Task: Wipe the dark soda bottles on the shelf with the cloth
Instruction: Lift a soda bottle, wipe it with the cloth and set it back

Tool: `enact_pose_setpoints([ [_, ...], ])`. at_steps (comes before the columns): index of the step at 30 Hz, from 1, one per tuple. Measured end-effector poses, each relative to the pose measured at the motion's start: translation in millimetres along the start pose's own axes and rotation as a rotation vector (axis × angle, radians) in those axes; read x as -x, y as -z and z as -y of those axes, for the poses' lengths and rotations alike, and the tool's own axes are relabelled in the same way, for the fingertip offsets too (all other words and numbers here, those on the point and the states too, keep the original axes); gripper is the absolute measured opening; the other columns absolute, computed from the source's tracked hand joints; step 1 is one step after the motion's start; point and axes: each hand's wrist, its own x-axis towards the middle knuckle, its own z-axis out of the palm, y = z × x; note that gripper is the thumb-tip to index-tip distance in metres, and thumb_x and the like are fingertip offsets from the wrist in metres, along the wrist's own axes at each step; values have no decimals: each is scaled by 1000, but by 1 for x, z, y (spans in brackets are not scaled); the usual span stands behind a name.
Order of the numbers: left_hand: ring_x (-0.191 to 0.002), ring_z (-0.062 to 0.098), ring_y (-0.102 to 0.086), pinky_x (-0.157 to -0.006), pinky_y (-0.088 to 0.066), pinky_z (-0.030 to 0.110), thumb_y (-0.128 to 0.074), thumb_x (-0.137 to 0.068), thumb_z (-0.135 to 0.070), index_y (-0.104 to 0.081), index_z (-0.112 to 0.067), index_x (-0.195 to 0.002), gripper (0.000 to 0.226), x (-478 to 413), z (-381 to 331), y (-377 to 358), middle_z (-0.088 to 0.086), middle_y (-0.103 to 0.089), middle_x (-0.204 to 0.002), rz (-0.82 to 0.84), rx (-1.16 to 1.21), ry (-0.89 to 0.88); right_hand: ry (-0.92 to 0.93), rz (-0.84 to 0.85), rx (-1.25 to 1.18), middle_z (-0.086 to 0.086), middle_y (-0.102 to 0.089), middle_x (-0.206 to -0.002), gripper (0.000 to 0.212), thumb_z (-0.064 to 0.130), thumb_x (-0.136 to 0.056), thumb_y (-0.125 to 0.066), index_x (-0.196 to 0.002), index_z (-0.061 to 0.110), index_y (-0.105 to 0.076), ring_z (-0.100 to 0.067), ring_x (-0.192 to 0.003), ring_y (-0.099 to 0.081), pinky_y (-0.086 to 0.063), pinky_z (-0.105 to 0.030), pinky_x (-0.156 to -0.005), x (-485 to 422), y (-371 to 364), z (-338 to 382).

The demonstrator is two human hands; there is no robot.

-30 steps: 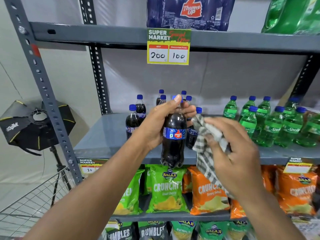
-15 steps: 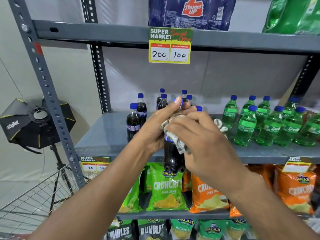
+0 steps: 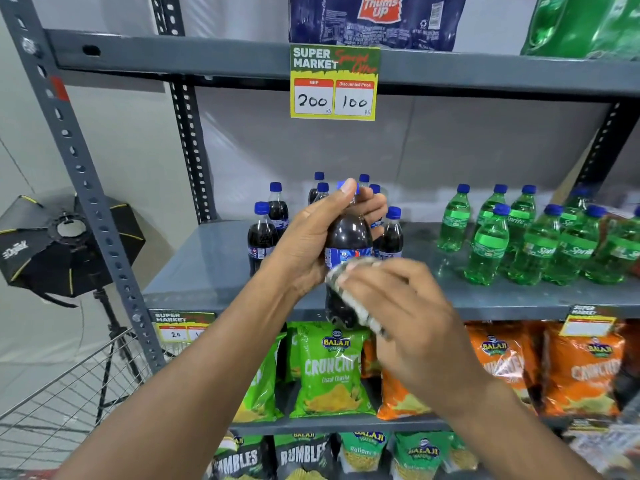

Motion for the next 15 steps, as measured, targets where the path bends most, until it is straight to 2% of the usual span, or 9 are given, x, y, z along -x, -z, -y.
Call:
enact_pose_setpoints([
  [2,-113,27,-68,-98,-53,42,-66,-90,-36,-71,-7,-100,31,-2,3,-1,16,-74,-113,1,12,16,-61,-89,-19,-5,-68,-123,49,-11,-79,-49,-121,4,-68,-31,-108,-56,-46,-37,-101,-19,0,-10],
  [5,-92,20,-71,-84,-57,34,-70,-87,-39,-69,-11,-98,30,-4,5,-2,7,-74,-98,55,73,91,-135,-165,-48,-6,-68,-122,52,-11,-75,-48,-120,5,-69,-30,-112,-57,-43,-31,-106,-47,0,-19],
  [7,-88,17,-70,-82,-57,32,-69,-86,-40,-69,-12,-95,29,-5,3,-2,5,-73,-95,64,135,85,-120,-134,-63,-6,-68,-122,55,-10,-73,-44,-119,5,-69,-30,-115,-56,-43,-35,-106,-55,-2,-18],
  [11,-101,18,-72,-93,-54,34,-59,-93,-41,-70,-12,-90,31,-10,0,8,9,-76,-100,-44,198,-25,-3,-26,-70,-4,-68,-122,53,-7,-76,-40,-117,5,-70,-30,-118,-53,-41,-37,-109,-28,-13,-9],
  [15,-103,20,-72,-93,-54,34,-60,-91,-39,-73,-12,-89,30,-13,-3,20,10,-77,-102,-48,201,-75,54,88,-47,-3,-67,-125,55,-14,-75,-45,-120,6,-69,-31,-120,-51,-44,-42,-105,25,-32,-7],
])
